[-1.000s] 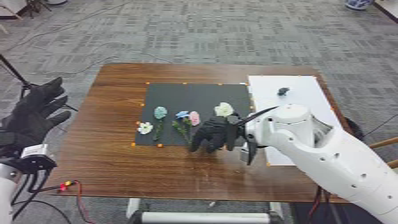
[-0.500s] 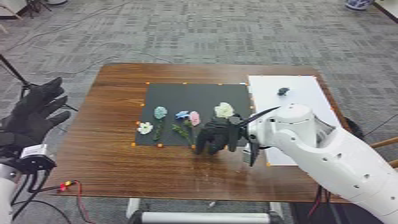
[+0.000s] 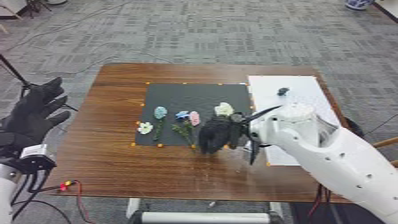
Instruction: Arrange flowers
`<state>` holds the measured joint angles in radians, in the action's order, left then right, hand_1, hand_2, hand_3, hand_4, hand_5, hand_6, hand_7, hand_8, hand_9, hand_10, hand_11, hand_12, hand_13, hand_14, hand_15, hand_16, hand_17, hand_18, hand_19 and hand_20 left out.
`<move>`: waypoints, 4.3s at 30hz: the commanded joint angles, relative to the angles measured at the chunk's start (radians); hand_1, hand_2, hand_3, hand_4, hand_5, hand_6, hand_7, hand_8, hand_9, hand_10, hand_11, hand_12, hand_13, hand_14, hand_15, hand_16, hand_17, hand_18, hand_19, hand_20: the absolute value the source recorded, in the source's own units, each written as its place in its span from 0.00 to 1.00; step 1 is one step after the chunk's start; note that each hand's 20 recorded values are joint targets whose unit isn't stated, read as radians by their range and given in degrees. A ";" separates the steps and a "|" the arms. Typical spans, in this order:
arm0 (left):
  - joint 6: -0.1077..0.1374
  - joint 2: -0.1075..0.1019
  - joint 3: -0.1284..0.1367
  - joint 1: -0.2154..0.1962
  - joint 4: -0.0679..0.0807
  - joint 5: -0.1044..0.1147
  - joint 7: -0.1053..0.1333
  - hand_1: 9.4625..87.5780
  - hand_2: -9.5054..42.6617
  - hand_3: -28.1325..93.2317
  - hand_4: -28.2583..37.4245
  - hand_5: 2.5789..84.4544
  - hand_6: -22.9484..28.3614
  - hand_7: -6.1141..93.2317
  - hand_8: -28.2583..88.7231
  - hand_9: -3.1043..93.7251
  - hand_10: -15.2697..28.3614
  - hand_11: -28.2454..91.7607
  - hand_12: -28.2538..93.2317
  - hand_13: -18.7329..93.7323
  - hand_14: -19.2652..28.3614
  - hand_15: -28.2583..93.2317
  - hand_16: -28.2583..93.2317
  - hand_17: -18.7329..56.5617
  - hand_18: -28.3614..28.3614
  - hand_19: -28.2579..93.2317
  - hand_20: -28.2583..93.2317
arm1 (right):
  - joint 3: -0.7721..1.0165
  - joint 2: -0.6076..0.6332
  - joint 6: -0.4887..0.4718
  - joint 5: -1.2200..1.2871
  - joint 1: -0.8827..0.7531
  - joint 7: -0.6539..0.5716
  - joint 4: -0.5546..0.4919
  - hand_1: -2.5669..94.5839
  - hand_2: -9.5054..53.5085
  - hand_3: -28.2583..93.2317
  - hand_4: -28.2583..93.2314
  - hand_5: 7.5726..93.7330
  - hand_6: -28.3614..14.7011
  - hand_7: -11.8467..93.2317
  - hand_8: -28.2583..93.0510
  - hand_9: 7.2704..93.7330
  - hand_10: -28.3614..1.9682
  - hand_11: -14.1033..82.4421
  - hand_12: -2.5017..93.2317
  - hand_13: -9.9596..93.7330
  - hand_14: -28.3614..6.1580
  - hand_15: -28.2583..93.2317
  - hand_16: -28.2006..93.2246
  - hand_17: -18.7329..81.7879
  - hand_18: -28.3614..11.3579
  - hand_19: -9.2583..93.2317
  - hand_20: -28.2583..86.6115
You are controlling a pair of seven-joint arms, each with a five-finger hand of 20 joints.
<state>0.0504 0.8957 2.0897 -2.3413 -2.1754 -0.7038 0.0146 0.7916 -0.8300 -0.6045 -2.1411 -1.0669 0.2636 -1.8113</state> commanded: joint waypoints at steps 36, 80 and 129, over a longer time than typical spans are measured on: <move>-0.003 -0.001 -0.001 0.002 0.000 0.003 0.000 0.26 0.12 0.61 0.00 0.18 0.47 0.25 0.17 0.14 0.53 0.38 0.40 0.18 0.63 0.51 0.20 0.06 0.83 0.49 0.32 | -0.411 0.122 0.558 0.121 0.338 -0.870 0.414 0.22 0.00 0.95 0.00 0.28 0.56 0.27 0.16 0.36 0.36 0.23 0.18 0.52 0.49 0.81 0.43 0.36 0.16 0.80 0.73; -0.004 0.005 0.000 0.006 -0.002 0.003 0.000 0.26 0.12 0.61 0.00 0.18 0.47 0.25 0.17 0.14 0.53 0.37 0.40 0.18 0.63 0.51 0.19 0.06 0.83 0.49 0.32 | -0.249 0.217 0.749 0.111 0.043 -0.623 0.077 0.57 0.00 0.95 0.01 0.74 0.69 0.62 0.25 0.84 0.71 0.46 0.59 0.77 0.77 0.75 0.67 0.55 0.25 0.85 0.71; -0.003 0.004 0.001 0.010 0.000 0.003 -0.002 0.26 0.12 0.61 0.00 0.18 0.47 0.25 0.17 0.14 0.53 0.38 0.40 0.18 0.63 0.51 0.19 0.06 0.83 0.49 0.32 | -0.198 0.172 0.610 -0.098 -0.057 -0.611 0.010 0.36 0.00 1.00 0.00 0.40 0.63 0.53 0.08 0.43 0.53 0.56 0.32 0.62 0.55 0.90 0.53 0.43 0.21 0.85 0.73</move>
<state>0.0493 0.8952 2.0872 -2.3218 -2.1738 -0.7029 0.0147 0.5838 -0.6713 -0.0116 -2.2127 -1.1209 -0.3110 -1.7778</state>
